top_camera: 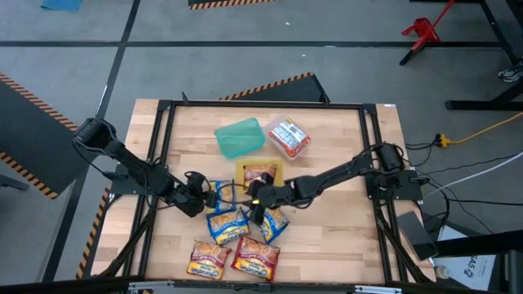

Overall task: Sort Maruchan noodles
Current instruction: Put the top left blue noodle pack into the green bin

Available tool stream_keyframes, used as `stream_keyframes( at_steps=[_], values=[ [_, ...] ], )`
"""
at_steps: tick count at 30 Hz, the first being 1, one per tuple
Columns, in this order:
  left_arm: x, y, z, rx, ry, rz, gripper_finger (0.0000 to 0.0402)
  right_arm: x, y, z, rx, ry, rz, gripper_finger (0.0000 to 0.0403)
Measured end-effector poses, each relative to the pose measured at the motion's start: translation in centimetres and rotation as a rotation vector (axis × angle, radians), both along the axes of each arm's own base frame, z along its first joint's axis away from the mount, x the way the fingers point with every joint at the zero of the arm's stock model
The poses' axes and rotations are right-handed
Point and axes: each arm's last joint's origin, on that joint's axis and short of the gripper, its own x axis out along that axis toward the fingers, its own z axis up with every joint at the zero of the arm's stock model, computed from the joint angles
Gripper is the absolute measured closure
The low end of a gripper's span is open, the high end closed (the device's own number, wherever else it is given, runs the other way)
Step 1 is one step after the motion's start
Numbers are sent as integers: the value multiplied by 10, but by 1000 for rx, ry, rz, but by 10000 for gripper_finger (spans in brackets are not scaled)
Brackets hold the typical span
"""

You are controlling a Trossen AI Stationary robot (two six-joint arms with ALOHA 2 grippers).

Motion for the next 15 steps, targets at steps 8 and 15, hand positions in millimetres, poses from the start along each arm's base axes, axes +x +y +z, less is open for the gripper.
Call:
stream_keyframes(
  at_steps=[8, 15],
  values=[
    [2, -2, 1, -23, -20, -24, 153, 12, -1, -34, 184, 12, -43, 233],
    [3, -3, 2, -21, -30, -37, 153, 14, 1, -36, 271, -9, -62, 233]
  ],
)
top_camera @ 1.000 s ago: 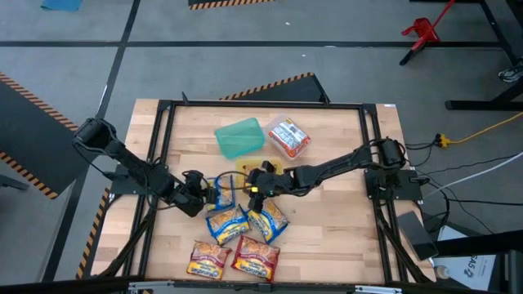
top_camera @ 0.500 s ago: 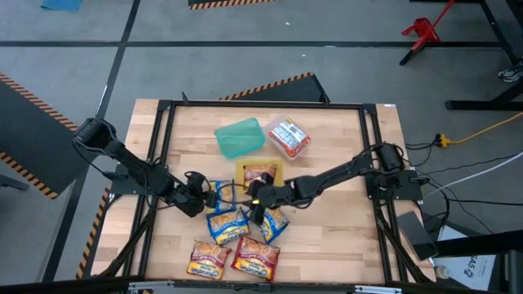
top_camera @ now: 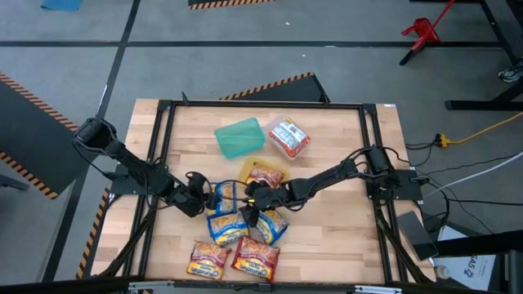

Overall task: Sort Maruchan noodles
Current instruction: Put the top left blue noodle pack into the green bin

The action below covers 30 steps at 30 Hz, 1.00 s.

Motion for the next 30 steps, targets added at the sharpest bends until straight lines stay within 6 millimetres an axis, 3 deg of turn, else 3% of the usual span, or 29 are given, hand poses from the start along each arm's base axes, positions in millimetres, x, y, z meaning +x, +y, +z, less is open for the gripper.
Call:
stream_keyframes(
  at_steps=[7, 14, 17, 21, 25, 30],
  values=[
    [0, 0, 0, 3, -4, -4, 153, -1, -3, -2, -12, 32, -1, 233],
    [1, 0, 1, 17, -10, -17, 153, 0, -35, -2, -48, 85, -19, 233],
    [2, -1, 1, 21, -20, -22, 153, -3, -46, 9, -54, 102, -19, 233],
    [2, -1, 1, 43, -18, -47, 153, -8, -49, 41, -123, 31, 38, 233],
    [2, -1, 1, 66, -14, -71, 153, -14, -28, 56, -388, -36, 329, 233],
    [3, -1, 2, 83, -19, -94, 153, -19, 2, 41, -886, 7, 597, 233]
  ],
)
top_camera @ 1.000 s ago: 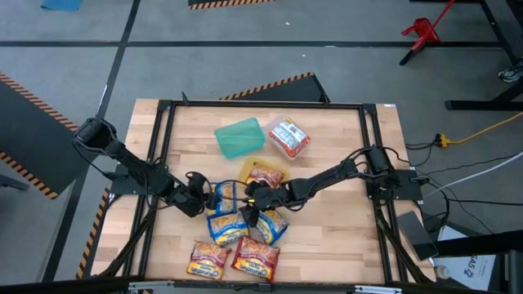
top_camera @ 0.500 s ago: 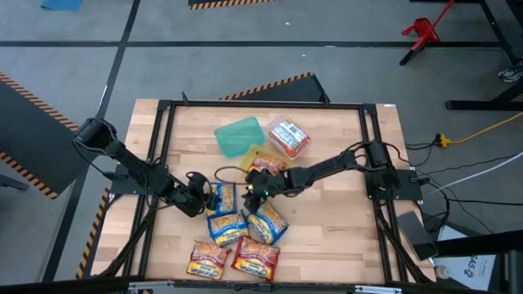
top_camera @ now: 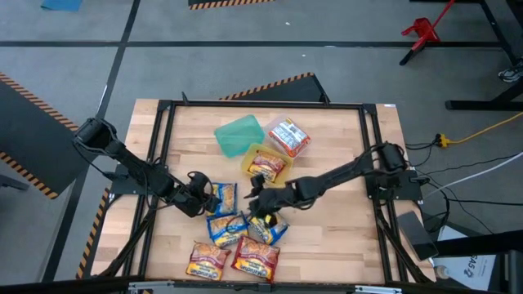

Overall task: Sort Maruchan noodles
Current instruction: Put the top left blue noodle pack into the green bin

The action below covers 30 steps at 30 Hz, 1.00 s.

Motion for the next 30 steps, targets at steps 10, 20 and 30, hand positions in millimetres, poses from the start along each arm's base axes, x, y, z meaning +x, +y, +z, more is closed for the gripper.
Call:
stream_keyframes(
  at_steps=[10, 20, 30],
  values=[
    [8, 1, 5, -13, -66, -14, 153, 8, 1, -11, -233, 11, 93, 185],
    [16, 11, -3, -39, -34, 44, 156, 7, -4, -12, -299, 19, -26, 97],
    [16, 9, 16, -51, -127, 46, 168, 6, -3, -12, -185, 11, -102, 95]
  ],
)
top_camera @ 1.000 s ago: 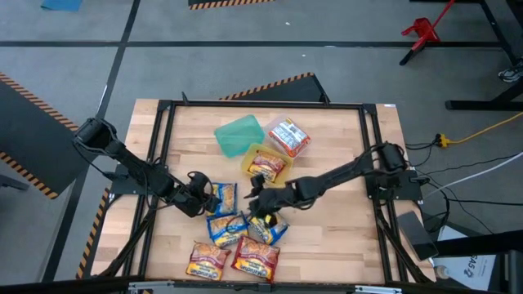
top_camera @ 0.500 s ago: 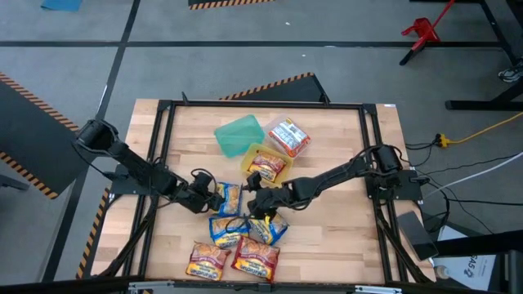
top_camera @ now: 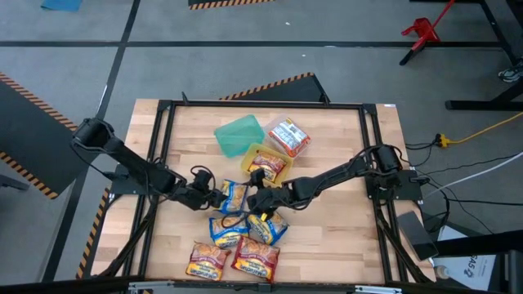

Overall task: Sort Maruchan noodles
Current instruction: Put the top left blue noodle pack into the green bin

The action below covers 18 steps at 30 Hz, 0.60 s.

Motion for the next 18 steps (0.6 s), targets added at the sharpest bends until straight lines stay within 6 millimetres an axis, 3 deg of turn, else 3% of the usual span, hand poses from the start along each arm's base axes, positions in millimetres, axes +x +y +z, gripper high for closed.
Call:
stream_keyframes(
  at_steps=[5, 16, 18],
  values=[
    [-1, 0, 1, 13, 0, -3, 219, 0, 0, 0, 38, -10, -30, 95],
    [-5, 3, -3, 107, 62, -24, 384, 0, 0, 0, 70, -24, -56, 95],
    [-4, 2, 0, 118, 38, -44, 396, 0, 0, 0, 79, -26, -62, 95]
  ],
)
